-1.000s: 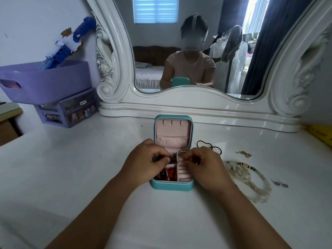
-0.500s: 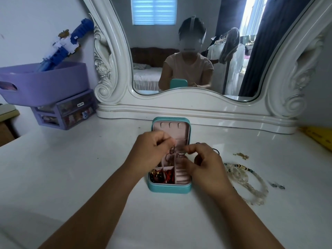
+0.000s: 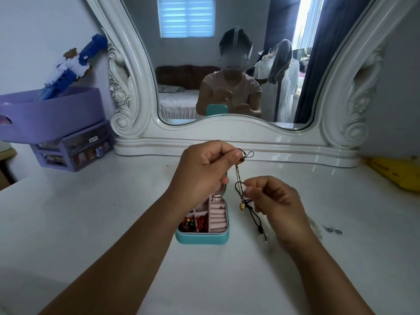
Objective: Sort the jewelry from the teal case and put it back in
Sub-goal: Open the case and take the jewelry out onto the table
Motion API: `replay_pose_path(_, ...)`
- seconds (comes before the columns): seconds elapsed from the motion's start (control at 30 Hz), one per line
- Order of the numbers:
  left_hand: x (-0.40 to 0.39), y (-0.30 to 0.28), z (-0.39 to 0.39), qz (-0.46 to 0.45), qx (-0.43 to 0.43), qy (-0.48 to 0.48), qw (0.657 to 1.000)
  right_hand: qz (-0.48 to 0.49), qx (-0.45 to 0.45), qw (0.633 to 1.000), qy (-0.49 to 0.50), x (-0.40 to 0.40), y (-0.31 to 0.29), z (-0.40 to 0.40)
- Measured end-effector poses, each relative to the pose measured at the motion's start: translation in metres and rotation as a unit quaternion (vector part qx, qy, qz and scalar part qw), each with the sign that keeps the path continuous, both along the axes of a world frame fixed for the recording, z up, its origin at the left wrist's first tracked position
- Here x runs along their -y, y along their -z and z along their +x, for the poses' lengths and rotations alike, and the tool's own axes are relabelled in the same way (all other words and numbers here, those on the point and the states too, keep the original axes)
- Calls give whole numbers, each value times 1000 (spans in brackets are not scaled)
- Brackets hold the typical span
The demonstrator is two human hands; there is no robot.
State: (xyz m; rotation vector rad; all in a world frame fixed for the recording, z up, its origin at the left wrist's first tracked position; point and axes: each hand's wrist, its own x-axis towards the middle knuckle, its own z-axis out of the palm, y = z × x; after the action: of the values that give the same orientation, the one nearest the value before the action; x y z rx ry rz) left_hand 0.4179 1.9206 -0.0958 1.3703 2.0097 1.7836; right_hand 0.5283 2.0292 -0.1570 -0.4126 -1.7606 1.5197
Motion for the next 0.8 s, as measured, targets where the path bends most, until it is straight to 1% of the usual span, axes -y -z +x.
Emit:
replay_pose_path(0.1,-2,-3,11,-7,-33,17,999,-19,8,997,76,-21,-1,21)
replay_pose_path(0.27,-4,2,25,-6,-39,39,998,17,63,981,185,-51,3,54)
replay_pose_path(0.37,-6,12,30,-16,-50,28,998,26,75,976,203,-55,10,61)
replay_pose_path(0.47,-7,21,34,-40,-43,19,998,41,87,976,195,-55,17,61)
replay_pose_path(0.53,-10,30,32,-70,-52,1,996,53,90,977,188,-55,19,60)
replay_pose_path(0.6,-15,39,27,-119,-71,-18,990,58,89,977,185,-55,20,59)
replay_pose_path(0.67,-21,46,23,-169,-108,-39,979,62,88,977,183,-55,20,59)
replay_pose_path(0.8,-32,55,19,-279,-231,-70,929,64,83,978,179,-55,22,59)
